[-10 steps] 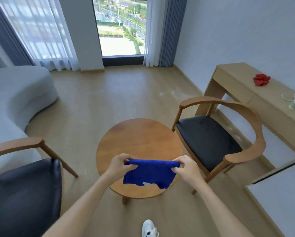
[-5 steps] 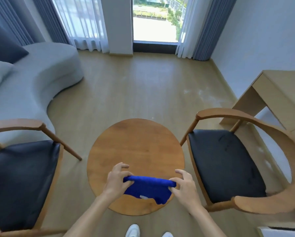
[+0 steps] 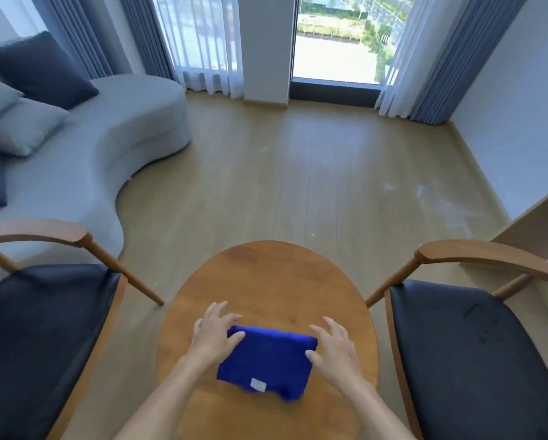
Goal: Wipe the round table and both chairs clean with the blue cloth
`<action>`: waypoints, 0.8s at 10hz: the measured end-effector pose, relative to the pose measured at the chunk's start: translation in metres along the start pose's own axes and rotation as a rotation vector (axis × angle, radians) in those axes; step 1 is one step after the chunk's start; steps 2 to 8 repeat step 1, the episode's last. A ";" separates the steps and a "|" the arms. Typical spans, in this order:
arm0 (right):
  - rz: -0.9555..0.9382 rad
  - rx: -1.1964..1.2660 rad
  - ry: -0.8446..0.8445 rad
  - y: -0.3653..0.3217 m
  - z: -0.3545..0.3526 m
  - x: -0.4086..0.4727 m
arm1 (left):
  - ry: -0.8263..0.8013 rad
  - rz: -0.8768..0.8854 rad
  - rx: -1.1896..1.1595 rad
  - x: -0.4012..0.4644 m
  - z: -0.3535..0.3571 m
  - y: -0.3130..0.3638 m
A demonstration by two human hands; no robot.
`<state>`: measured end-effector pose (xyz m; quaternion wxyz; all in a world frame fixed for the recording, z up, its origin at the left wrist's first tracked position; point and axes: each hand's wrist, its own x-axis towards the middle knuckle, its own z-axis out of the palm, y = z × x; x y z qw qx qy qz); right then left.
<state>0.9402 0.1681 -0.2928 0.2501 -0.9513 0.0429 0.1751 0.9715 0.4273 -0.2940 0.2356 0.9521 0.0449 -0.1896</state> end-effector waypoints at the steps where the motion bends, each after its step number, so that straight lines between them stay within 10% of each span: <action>1: 0.011 -0.210 -0.041 -0.006 0.004 0.052 | -0.073 -0.025 0.191 0.053 0.005 0.004; 8: 0.011 -0.210 -0.041 -0.006 0.004 0.052 | -0.073 -0.025 0.191 0.053 0.005 0.004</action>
